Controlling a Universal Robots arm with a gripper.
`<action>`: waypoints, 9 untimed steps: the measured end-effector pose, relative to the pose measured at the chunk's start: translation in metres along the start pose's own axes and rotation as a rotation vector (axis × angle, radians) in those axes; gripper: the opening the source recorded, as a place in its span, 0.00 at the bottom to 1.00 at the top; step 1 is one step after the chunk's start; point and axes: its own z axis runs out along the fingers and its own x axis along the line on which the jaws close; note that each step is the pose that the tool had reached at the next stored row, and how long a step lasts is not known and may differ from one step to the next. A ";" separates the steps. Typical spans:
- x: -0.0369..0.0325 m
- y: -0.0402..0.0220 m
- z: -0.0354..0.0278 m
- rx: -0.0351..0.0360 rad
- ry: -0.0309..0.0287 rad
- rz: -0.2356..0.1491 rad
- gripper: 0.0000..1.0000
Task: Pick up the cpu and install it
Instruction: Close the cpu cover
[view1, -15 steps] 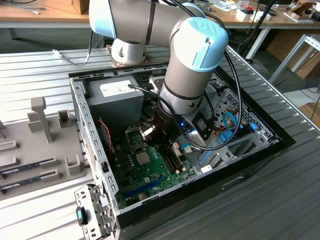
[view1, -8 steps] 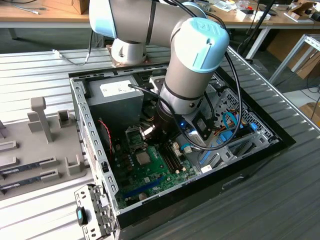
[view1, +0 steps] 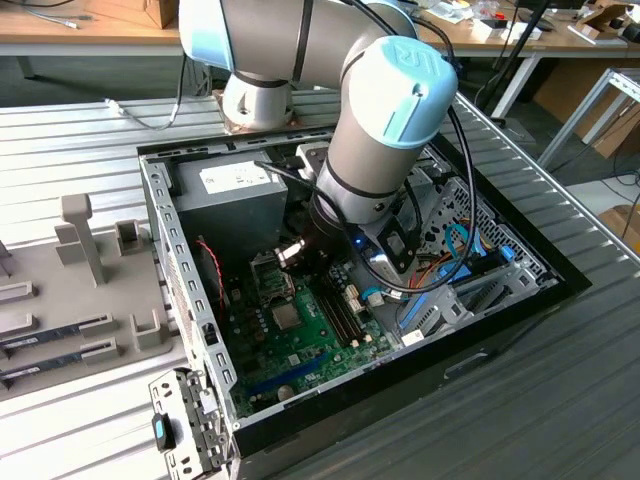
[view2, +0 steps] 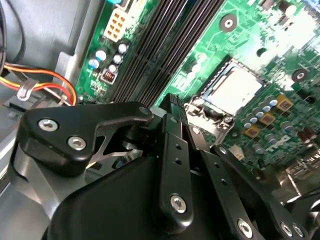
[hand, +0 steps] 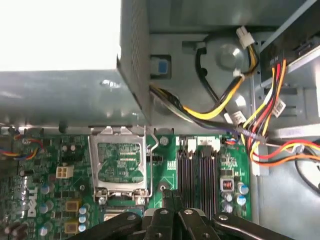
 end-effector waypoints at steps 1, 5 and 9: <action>-0.0016 0.0034 0.0007 -0.0036 0.0006 -0.003 0.11; -0.0063 0.0062 0.0012 -0.0661 0.0022 -0.016 0.11; -0.0193 0.0064 0.0017 -0.0954 0.0186 -0.035 0.11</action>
